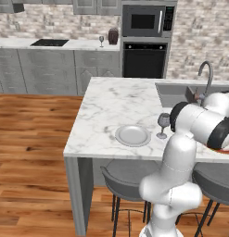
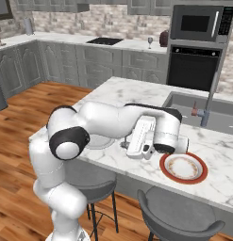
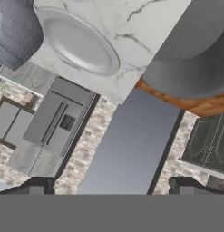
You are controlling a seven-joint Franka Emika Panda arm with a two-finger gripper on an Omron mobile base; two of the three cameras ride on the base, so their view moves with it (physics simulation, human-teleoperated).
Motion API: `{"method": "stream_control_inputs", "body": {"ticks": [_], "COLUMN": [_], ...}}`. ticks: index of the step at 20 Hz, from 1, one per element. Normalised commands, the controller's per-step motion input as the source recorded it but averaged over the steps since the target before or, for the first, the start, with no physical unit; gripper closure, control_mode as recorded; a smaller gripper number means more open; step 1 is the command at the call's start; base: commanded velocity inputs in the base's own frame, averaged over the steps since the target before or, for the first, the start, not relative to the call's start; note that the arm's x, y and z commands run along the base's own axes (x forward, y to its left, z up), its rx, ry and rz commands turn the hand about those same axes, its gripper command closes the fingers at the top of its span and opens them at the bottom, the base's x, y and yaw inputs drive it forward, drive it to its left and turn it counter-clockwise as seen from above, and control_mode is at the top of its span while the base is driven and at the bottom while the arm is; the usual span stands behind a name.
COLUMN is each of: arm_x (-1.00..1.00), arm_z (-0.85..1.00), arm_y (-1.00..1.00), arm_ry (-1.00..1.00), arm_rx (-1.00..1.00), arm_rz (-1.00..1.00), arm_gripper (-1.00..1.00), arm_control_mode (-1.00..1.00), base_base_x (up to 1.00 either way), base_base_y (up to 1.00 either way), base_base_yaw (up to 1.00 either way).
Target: Retrieve the wine glasses from the counter and place one next to each plate.
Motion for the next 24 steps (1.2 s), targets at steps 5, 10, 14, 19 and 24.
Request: {"method": "stream_control_inputs", "body": {"ticks": [5,10,14,19,24], "arm_x": [-0.3,0.0,0.01,-0.03,-0.24], "arm_z": [0.67,0.21,0.07,0.33,0.38], "arm_y": [0.57,0.51,0.67,0.27,0.3], "arm_ry": [-0.14,0.0,0.0,-0.05,-0.16], "arm_rx": [-0.02,0.0,0.0,0.0,0.02], "arm_rz": [-0.09,-0.07,-0.05,0.01,0.03], "arm_gripper": [-1.0,-1.0,-1.0,-1.0,-1.0], "arm_control_mode": [-1.0,-1.0,-1.0,-1.0,1.0], "base_base_x": [0.0,0.0,0.0,0.0,-0.12], "base_base_y": [0.0,0.0,0.0,0.0,0.19], "base_base_yaw": [0.0,0.0,0.0,0.0,0.0]}}
